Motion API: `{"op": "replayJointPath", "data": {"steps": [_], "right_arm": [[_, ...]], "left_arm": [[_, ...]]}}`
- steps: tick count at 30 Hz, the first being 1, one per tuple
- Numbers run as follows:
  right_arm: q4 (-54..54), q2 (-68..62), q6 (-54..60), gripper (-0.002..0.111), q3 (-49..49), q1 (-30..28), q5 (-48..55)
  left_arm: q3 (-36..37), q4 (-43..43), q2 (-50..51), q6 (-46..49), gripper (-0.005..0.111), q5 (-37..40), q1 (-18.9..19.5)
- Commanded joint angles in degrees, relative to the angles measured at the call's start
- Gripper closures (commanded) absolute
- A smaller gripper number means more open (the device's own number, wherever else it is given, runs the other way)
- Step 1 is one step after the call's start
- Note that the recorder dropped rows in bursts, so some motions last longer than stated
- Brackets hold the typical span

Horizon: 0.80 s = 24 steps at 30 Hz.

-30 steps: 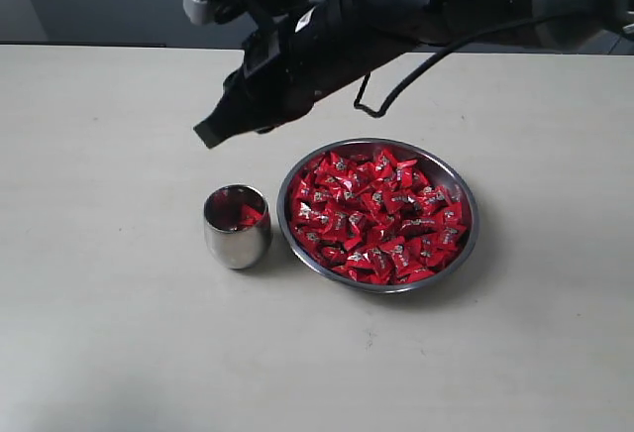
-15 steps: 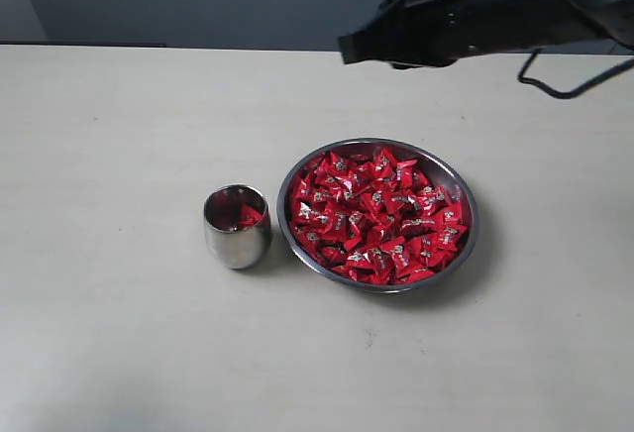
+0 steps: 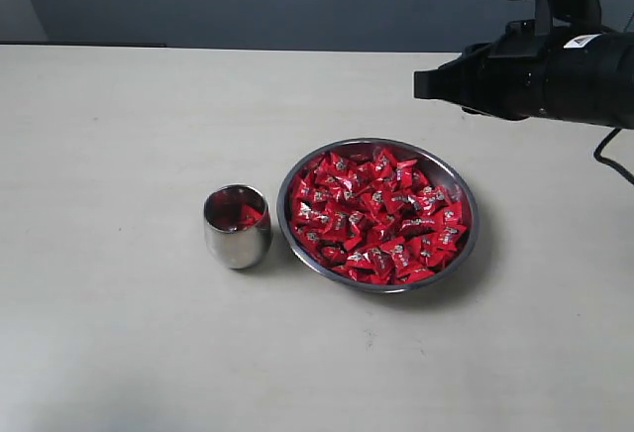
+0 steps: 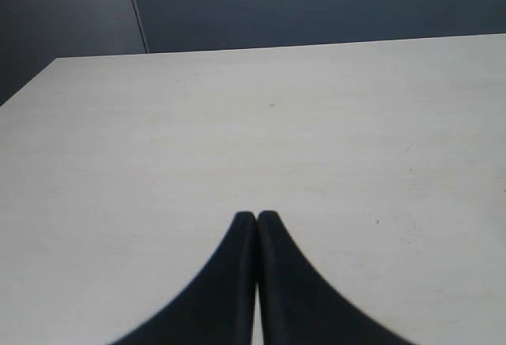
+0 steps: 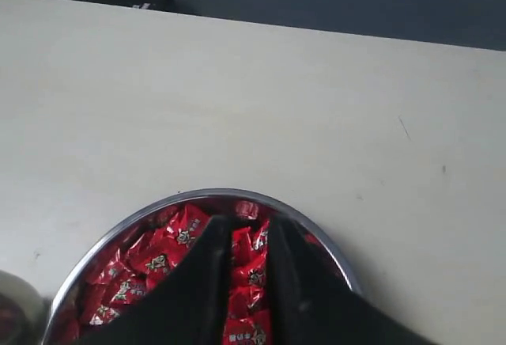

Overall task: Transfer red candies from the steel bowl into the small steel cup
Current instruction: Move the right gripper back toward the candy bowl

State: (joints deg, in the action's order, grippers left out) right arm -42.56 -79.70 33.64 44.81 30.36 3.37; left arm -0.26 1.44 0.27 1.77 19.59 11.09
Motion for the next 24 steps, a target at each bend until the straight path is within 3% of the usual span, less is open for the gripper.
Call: {"op": "replayJointPath", "data": {"steps": [1,12,24], "right_arm": [[-0.5,-1.3,0.1,0.091,-0.2,-0.4,-1.1],[-1.6,-8.0,-0.1,0.091,0.2,-0.4,2.1],[1.1,-17.3,-0.1,0.091,10.1,-0.4,16.1]], "left_arm": [[0.3,0.1,-0.3,-0.1,0.106,-0.4,-0.4],[0.3,0.1,-0.3,-0.1,0.106,-0.4,-0.4],[0.3,0.1,-0.3,-0.1,0.106,-0.4,-0.4]]}}
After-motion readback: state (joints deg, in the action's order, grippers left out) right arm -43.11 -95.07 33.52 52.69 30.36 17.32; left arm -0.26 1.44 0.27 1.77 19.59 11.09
